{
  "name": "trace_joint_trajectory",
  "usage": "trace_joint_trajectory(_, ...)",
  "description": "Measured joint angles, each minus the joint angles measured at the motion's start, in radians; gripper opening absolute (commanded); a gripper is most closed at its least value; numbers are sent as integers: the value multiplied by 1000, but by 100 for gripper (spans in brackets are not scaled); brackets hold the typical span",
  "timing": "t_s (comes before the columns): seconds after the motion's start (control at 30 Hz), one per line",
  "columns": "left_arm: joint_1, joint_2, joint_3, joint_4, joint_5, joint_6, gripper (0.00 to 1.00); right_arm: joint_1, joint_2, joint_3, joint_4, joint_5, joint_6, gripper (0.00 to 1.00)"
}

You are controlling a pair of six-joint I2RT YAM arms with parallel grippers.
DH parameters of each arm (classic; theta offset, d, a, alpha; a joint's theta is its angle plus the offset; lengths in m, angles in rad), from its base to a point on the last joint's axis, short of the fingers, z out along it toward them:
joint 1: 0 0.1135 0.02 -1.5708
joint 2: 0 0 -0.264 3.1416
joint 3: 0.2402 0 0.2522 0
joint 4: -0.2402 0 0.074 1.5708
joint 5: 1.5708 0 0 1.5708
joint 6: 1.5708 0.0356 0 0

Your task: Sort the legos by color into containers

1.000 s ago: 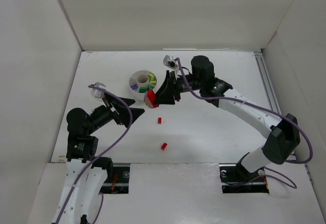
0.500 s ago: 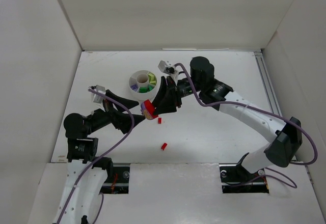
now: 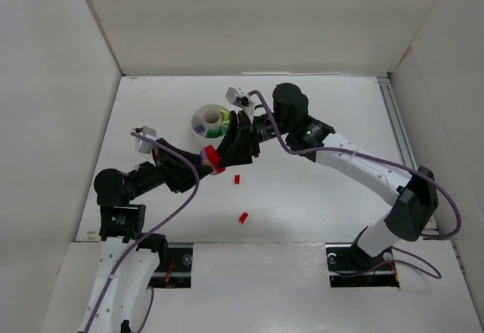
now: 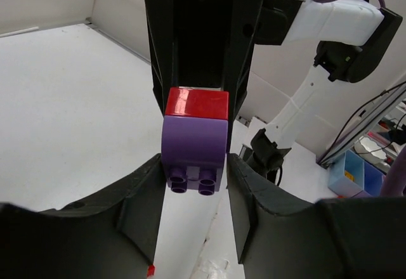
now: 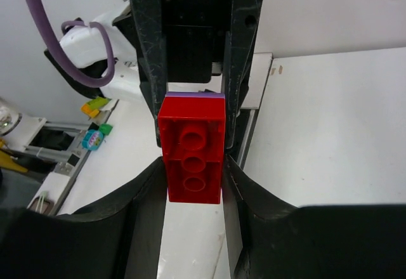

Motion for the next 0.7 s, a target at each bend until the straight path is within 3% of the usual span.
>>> trace_joint_trajectory(0.23, 4, -15, 0, 13, -7, 0, 0, 8, 16, 13, 35, -6, 31, 9)
trace_joint_trajectory(0.57, 2, -12, -24, 25, -31, -4, 0, -45, 10, -19, 48, -1, 20, 6)
trace_joint_trajectory(0.7, 2, -16, -32, 26, -25, -11, 0, -223, -10, -62, 54, 2, 4, 4)
